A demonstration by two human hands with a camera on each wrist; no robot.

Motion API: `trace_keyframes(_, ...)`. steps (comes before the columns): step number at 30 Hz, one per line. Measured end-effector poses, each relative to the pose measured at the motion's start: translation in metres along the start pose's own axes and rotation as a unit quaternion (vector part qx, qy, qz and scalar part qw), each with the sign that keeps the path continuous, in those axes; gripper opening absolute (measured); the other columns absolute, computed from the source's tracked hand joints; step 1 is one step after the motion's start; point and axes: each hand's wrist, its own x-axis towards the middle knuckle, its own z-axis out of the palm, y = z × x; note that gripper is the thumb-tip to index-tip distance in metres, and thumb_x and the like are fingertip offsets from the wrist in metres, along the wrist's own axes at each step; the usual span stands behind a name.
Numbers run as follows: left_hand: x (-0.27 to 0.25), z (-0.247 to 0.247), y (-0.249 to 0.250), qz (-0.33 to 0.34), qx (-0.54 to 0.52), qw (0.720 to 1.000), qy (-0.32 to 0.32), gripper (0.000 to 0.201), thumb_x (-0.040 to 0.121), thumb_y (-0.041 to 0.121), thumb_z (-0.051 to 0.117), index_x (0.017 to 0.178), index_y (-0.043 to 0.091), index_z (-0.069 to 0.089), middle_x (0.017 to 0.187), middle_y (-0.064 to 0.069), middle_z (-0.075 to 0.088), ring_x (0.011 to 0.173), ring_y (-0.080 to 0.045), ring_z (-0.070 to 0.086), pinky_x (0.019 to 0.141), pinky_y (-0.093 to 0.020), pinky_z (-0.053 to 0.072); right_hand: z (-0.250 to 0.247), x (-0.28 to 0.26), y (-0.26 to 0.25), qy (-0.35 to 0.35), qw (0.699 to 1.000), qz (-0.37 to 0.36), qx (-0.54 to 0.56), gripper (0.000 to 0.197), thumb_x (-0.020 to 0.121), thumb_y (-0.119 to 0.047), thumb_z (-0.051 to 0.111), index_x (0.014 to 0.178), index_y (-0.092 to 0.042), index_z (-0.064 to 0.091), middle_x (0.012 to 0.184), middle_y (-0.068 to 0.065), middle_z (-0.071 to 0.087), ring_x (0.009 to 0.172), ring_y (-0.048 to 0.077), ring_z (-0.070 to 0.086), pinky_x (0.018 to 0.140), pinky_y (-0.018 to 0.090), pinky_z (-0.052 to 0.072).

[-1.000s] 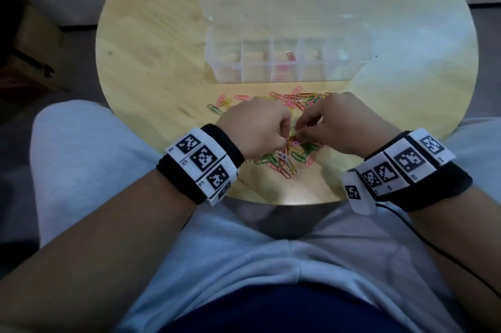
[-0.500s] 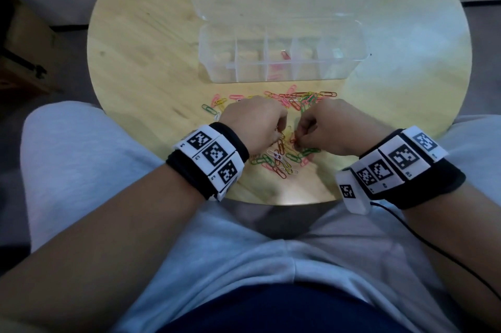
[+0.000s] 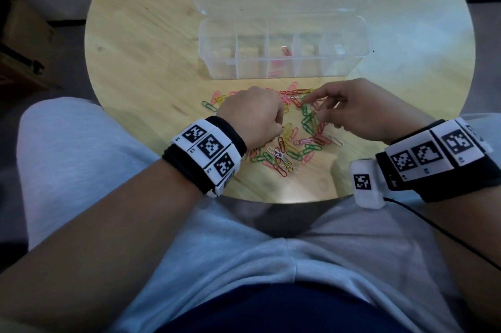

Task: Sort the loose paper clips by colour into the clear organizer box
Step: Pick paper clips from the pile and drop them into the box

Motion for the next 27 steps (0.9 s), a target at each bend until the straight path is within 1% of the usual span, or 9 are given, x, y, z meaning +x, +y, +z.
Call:
trace_keyframes(2,0.001,-0.003,-0.002,0.002,-0.019,1.000,0.015,0.007,0.081,0.025,0.065,0.082,0.022,0.072,0.084,0.003,0.069,0.082,-0.019,0.063,0.066,-0.028,0.044,-0.002,0.001,0.001,0.007,0.999,0.021,0.024,0.028,0.091,-0.005,0.060,0.096,-0.030,0.073,0.069,-0.005,0.054,0.056,0.011,0.050,0.061,0.026,0.043)
trace_keyframes(5,0.002,-0.006,-0.004,0.006,-0.052,0.998,0.026,0.005,0.080,0.021,0.066,0.082,0.019,0.070,0.083,0.003,0.069,0.082,-0.017,0.062,0.070,-0.028,0.047,-0.007,0.001,0.000,0.008,0.995,0.074,0.067,0.028,0.090,0.000,0.051,0.081,-0.016,0.072,0.061,0.003,0.049,0.057,0.019,0.045,0.056,0.030,0.041)
trace_keyframes(10,0.001,-0.010,-0.005,0.018,-0.116,0.993,0.027,0.026,0.083,0.014,0.060,0.105,0.017,0.072,0.082,0.005,0.067,0.078,-0.011,0.058,0.074,-0.023,0.045,-0.013,-0.003,-0.002,0.022,0.980,0.129,0.151,0.026,0.084,-0.002,0.039,0.063,-0.004,0.055,0.059,0.009,0.041,0.052,0.021,0.036,0.049,0.029,0.029)
trace_keyframes(14,0.001,-0.010,-0.003,0.014,-0.128,0.991,0.029,0.018,0.086,0.012,0.050,0.074,0.010,0.064,0.070,0.001,0.061,0.071,-0.017,0.052,0.060,-0.026,0.038,-0.011,-0.005,-0.005,0.011,0.977,0.123,0.172,0.025,0.081,-0.003,0.040,0.064,-0.001,0.058,0.060,0.015,0.053,0.050,0.023,0.044,0.049,0.029,0.035)
trace_keyframes(17,-0.001,-0.012,-0.001,0.013,-0.147,0.989,-0.002,0.026,0.088,0.013,0.041,0.066,0.002,0.049,0.062,-0.009,0.047,0.065,-0.025,0.041,0.057,-0.036,0.027,-0.009,-0.004,-0.007,-0.004,0.977,0.114,0.181,0.027,0.084,-0.007,0.042,0.067,-0.002,0.062,0.058,0.010,0.052,0.052,0.022,0.043,0.049,0.029,0.034)
trace_keyframes(19,-0.004,-0.011,0.001,0.023,-0.141,0.990,-0.013,0.030,0.084,0.024,0.039,0.066,0.002,0.049,0.064,-0.011,0.051,0.063,-0.027,0.043,0.057,-0.038,0.033,-0.008,-0.002,-0.007,0.003,0.984,0.106,0.146,0.030,0.087,-0.013,0.045,0.067,-0.008,0.067,0.054,0.000,0.047,0.054,0.019,0.037,0.050,0.029,0.029)
trace_keyframes(22,-0.006,-0.008,0.002,0.027,-0.046,0.998,-0.014,0.018,0.084,0.033,0.054,0.080,0.017,0.062,0.069,0.006,0.056,0.071,-0.021,0.053,0.057,-0.034,0.038,-0.006,0.000,-0.004,0.024,0.996,0.082,0.000,0.019,0.088,-0.018,0.060,0.076,-0.021,0.075,0.052,-0.011,0.053,0.053,0.007,0.045,0.052,0.025,0.032)
trace_keyframes(23,-0.007,-0.006,0.002,0.028,-0.018,0.999,-0.014,0.011,0.083,0.033,0.059,0.085,0.023,0.062,0.070,0.010,0.053,0.074,-0.018,0.052,0.059,-0.032,0.036,-0.005,0.001,-0.002,0.018,0.996,0.076,-0.031,0.015,0.086,-0.017,0.064,0.080,-0.024,0.075,0.050,-0.010,0.052,0.046,0.002,0.044,0.051,0.023,0.032)
trace_keyframes(27,-0.006,0.003,0.002,0.031,0.039,0.998,-0.028,0.014,0.083,0.036,0.066,0.095,0.032,0.064,0.083,0.011,0.052,0.080,-0.016,0.048,0.067,-0.029,0.036,-0.005,0.001,0.001,-0.002,0.994,0.062,-0.087,0.017,0.080,-0.012,0.074,0.087,-0.028,0.076,0.050,-0.003,0.042,0.037,0.005,0.039,0.048,0.024,0.029)
